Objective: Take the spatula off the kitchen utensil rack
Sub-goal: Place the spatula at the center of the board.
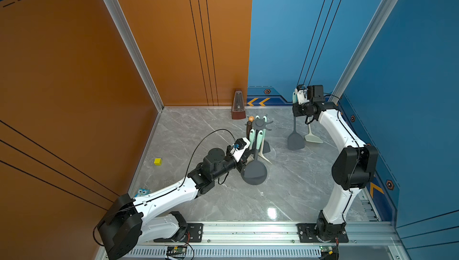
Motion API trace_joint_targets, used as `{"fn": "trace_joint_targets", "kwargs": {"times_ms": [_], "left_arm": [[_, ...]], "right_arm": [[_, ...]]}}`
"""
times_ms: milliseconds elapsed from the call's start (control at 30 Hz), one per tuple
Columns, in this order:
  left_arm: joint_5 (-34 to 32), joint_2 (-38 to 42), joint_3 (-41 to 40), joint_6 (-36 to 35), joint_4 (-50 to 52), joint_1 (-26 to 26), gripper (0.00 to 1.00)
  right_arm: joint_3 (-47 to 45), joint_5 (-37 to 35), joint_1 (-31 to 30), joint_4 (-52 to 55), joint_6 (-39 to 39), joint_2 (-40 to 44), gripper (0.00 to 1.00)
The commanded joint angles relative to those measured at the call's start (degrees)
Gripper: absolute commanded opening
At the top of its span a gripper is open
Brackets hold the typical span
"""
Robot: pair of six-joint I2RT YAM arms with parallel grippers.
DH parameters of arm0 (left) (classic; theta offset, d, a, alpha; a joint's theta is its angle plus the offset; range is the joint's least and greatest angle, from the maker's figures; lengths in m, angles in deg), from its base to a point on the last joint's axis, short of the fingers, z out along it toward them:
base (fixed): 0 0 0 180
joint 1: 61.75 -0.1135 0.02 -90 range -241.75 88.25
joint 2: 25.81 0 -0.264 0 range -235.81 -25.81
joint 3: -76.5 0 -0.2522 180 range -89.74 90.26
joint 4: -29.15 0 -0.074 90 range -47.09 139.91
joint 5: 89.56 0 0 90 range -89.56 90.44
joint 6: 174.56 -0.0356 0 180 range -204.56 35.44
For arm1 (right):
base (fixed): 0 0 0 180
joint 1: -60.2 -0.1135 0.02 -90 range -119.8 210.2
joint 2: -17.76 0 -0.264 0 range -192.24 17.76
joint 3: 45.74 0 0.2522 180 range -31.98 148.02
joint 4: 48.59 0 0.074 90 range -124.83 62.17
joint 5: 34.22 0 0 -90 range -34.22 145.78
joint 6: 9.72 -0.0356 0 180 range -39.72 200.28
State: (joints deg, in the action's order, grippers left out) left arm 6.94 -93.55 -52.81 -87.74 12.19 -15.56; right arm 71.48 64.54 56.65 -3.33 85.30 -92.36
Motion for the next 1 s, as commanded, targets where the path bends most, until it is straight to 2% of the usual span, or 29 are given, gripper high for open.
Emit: {"fn": "trace_joint_targets", "kwargs": {"times_ms": [0, 567, 967], "left_arm": [[-0.7, -1.3, 1.0, 0.3, 0.9, 0.3, 0.12], [-1.2, -2.8, 1.7, 0.2, 0.9, 0.5, 0.12], [-1.7, -3.2, 1.7, 0.3, 0.9, 0.6, 0.12]], "right_arm": [[3.6, 2.3, 0.6, 0.9, 0.3, -2.6, 0.00], [16.7, 3.2, 3.5, 2.7, -0.2, -18.7, 0.00], [24.9, 5.2, 5.5, 3.0, -5.2, -27.4, 0.00]]}}
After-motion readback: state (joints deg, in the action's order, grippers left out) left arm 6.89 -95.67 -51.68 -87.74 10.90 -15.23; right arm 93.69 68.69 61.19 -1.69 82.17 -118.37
